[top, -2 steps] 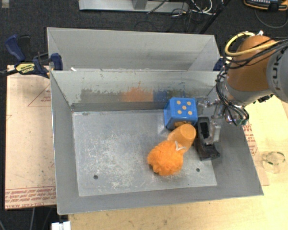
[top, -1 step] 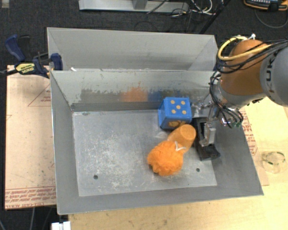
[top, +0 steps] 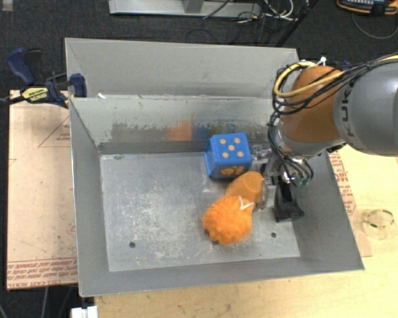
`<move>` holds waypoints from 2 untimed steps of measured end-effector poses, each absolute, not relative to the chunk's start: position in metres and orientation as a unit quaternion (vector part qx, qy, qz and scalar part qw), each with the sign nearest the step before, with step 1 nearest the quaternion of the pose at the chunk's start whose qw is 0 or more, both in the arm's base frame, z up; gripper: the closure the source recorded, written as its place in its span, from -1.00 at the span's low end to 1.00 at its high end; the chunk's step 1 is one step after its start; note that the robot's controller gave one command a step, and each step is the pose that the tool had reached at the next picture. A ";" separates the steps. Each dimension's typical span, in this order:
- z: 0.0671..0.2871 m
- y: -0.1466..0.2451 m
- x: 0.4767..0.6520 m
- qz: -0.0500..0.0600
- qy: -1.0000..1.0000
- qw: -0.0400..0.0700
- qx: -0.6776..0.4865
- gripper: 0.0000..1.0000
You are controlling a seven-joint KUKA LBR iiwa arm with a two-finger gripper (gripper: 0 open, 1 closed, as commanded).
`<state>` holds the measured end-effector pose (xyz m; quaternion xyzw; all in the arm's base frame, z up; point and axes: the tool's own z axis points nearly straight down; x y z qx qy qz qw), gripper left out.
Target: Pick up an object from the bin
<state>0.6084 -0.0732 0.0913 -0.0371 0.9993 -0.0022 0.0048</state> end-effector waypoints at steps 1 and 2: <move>0.078 -0.047 0.595 -0.003 1.000 0.018 -0.026 -1.00; 0.114 -0.044 0.595 -0.003 0.999 0.007 -0.034 -1.00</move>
Offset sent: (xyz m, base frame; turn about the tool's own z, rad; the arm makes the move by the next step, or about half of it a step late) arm 0.0096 0.0407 0.1963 -0.0616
